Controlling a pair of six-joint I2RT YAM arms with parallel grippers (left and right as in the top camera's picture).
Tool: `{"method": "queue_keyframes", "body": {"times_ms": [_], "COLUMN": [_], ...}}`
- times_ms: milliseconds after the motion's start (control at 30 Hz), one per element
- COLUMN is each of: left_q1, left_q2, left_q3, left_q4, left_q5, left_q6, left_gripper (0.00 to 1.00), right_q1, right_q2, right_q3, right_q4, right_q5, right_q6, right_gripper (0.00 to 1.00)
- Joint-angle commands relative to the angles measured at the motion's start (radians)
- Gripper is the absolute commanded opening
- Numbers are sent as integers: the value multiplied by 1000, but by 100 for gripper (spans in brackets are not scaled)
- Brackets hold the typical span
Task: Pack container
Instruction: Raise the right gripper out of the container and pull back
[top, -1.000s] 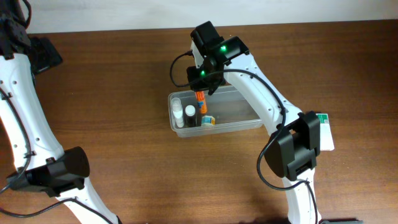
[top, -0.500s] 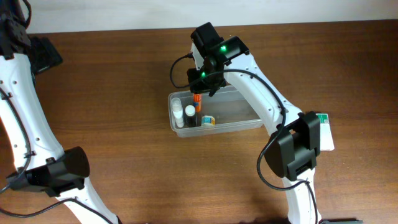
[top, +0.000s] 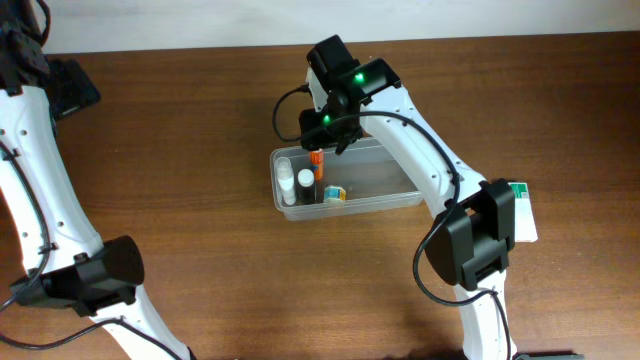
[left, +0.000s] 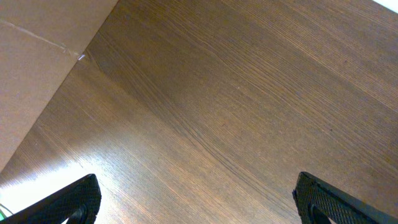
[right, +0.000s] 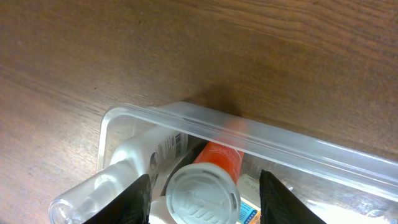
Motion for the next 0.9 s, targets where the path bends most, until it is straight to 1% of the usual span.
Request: {"method": "queue_keyframes", "body": {"times_ms": [0, 100, 200, 233, 333, 433, 533, 567, 600, 633, 667, 700, 767, 867], "left_q1": [3, 3, 3, 3, 3, 3, 3, 3, 3, 3, 3, 3, 3, 3], "left_q2": [5, 5, 5, 5, 5, 5, 5, 5, 5, 5, 5, 5, 5, 5], "left_q3": [3, 3, 3, 3, 3, 3, 3, 3, 3, 3, 3, 3, 3, 3], "left_q4": [0, 0, 0, 0, 0, 0, 0, 0, 0, 0, 0, 0, 0, 0], "left_q5": [-10, -10, -10, -10, -10, -10, -10, -10, -10, -10, -10, -10, -10, -10], "left_q6": [-10, -10, -10, -10, -10, -10, -10, -10, -10, -10, -10, -10, -10, -10], "left_gripper": [100, 100, 100, 100, 100, 100, 100, 100, 100, 100, 100, 100, 100, 100], "right_q1": [-13, -43, -103, -135, -236, -359, -483, -518, -549, -573, -591, -600, -603, -561], "right_q2": [-10, -14, -18, -18, -18, -18, -16, -11, -10, -8, -8, -10, -10, -10], "right_q3": [90, 203, 350, 411, 537, 606, 607, 602, 595, 583, 558, 542, 511, 441], "right_q4": [4, -9, -47, -74, -171, -298, -428, -473, -514, -533, -533, -533, -533, -533], "right_q5": [-5, -5, -2, 3, 8, 40, 47, 46, 39, 28, -12, -56, -122, -132], "right_q6": [-43, -43, -43, -43, -43, -43, -43, -43, -43, -45, -61, -68, -70, -70], "right_gripper": [48, 49, 49, 54, 57, 58, 57, 53, 45, 25, 9, 4, 4, 4]}}
